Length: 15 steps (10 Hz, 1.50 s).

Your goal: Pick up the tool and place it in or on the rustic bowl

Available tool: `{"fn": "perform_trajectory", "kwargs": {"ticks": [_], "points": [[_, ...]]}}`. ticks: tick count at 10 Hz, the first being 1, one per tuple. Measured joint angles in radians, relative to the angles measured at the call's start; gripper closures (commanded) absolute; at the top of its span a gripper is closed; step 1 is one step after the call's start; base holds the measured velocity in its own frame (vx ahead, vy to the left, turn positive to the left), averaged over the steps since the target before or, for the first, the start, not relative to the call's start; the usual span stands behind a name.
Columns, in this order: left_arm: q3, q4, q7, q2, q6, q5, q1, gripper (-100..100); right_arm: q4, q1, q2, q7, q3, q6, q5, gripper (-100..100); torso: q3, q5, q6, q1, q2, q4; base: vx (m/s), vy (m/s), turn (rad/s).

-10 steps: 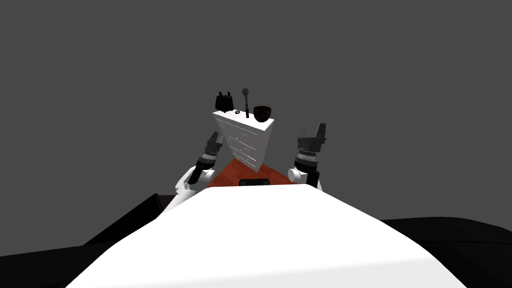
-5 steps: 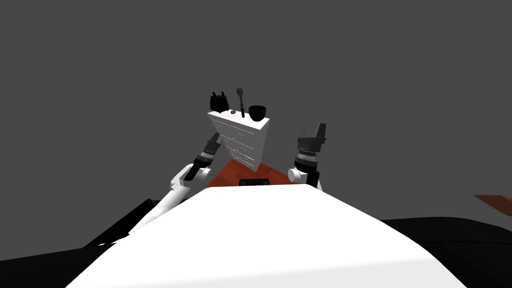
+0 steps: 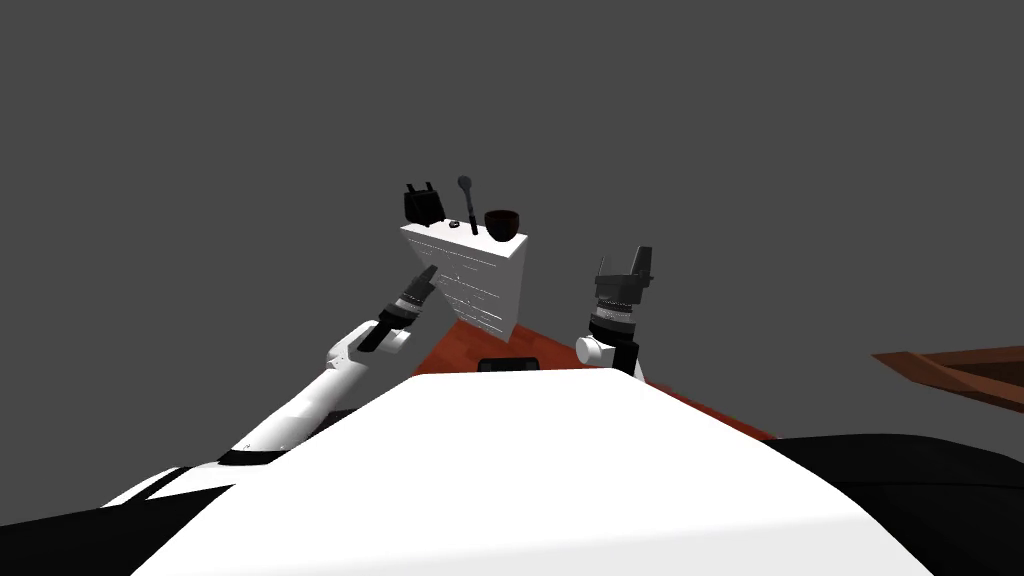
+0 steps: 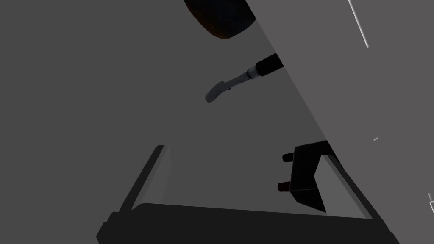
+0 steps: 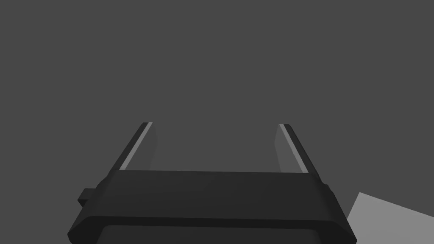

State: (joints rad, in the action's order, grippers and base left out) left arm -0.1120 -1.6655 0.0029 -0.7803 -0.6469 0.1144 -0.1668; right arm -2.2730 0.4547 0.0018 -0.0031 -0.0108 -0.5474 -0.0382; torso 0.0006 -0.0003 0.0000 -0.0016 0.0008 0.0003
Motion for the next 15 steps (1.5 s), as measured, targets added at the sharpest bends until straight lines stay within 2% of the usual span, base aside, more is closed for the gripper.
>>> {"fn": "perform_trajectory", "kwargs": {"ticks": [5, 9, 11, 13, 15], "points": [[-0.007, 0.089, -0.016, -0.122, 0.0, 0.017, 0.041, -100, 0.0, 0.0, 0.0, 0.0, 0.0, 0.0, 0.0, 0, 0.0, 0.0, 0.0, 0.0, 0.0, 0.0, -0.018, -0.036, -0.126], [-0.018, 0.194, -0.028, -0.253, 0.005, 0.034, 0.105, -100, 0.0, 0.0, 0.0, 0.0, 0.0, 0.0, 0.0, 0, 0.0, 0.0, 0.0, -0.001, 0.0, 0.0, -0.021, -0.045, -0.122], [-0.024, 0.245, -0.035, -0.306, 0.001, 0.039, 0.125, -100, 0.0, 0.0, 0.0, 0.0, 0.0, 0.0, 0.0, 0, 0.0, 0.0, 0.0, 0.0, 0.0, 0.0, -0.009, -0.032, -0.109], [-0.033, 0.303, -0.045, -0.346, -0.004, 0.04, 0.15, -100, 0.0, 0.0, 0.0, 0.0, 0.0, 0.0, 0.0, 0, 0.0, 0.0, 0.0, 0.0, 0.0, 0.0, -0.009, -0.04, -0.097], [-0.026, 0.323, -0.054, -0.394, 0.006, 0.05, 0.151, -100, 0.0, 0.0, 0.0, 0.0, 0.0, 0.0, 0.0, 0, 0.0, 0.0, 0.0, -0.001, -0.001, 0.0, 0.005, -0.041, -0.129]]}}
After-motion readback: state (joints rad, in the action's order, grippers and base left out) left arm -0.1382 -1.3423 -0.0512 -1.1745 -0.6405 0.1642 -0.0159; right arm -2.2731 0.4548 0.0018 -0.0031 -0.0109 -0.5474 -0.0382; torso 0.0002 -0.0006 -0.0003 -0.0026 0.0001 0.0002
